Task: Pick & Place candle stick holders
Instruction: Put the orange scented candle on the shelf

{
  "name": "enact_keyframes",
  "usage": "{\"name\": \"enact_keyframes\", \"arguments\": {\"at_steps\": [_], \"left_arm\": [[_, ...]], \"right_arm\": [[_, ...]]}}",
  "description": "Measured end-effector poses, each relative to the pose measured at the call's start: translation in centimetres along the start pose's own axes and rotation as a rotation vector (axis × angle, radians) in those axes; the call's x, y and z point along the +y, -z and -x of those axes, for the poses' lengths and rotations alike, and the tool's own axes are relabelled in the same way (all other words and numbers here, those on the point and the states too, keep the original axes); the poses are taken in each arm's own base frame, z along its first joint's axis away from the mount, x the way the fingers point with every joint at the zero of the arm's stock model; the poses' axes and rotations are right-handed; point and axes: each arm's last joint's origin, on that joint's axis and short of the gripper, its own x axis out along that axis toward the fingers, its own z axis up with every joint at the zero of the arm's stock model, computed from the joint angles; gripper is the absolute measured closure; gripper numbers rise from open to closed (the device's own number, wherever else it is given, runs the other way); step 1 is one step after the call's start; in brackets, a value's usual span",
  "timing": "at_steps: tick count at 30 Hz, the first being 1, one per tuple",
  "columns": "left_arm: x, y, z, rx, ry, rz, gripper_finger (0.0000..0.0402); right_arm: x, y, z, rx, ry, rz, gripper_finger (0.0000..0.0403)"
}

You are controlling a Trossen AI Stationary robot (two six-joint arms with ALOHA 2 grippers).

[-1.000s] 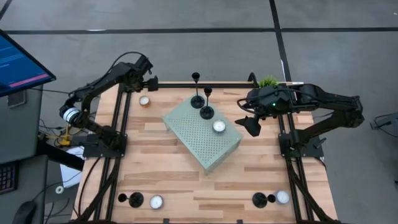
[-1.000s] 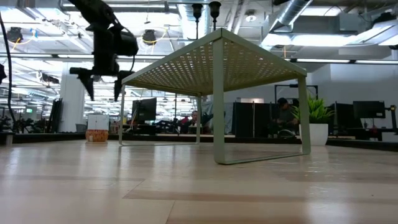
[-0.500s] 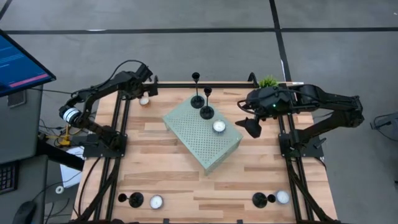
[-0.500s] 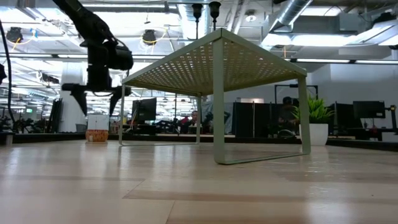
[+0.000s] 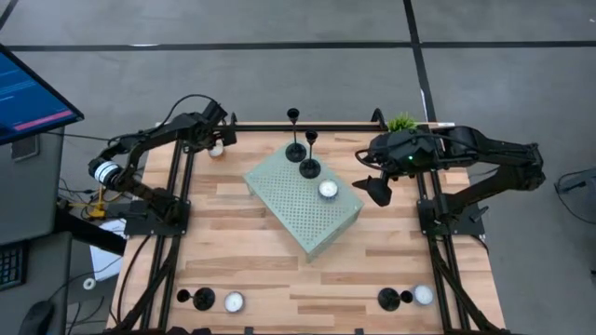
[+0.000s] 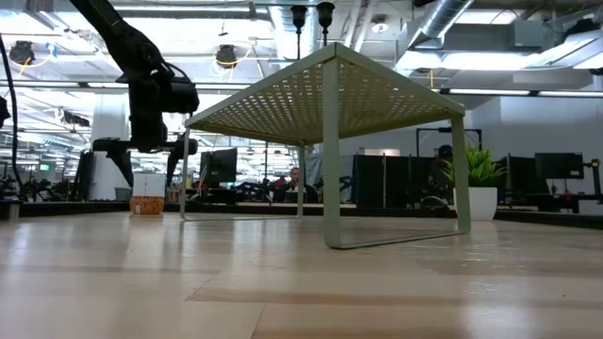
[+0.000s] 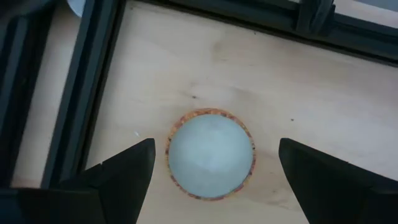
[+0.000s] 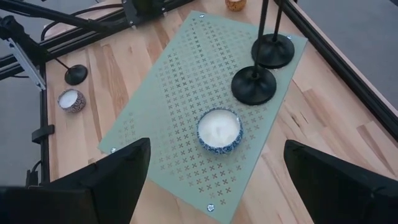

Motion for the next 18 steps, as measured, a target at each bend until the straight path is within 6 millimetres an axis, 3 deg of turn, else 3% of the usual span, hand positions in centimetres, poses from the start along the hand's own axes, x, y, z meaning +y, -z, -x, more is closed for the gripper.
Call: {"name": "enact_keyframes", "arguments": {"at_steps": [18], "left_arm": [[-0.7,0.6,-2.7,0.045,-0.047,-0.025,0.006]], "right_arm": [[-0.2,0.1,0.0,0.016,0.011,0.008,0.0045]]}}
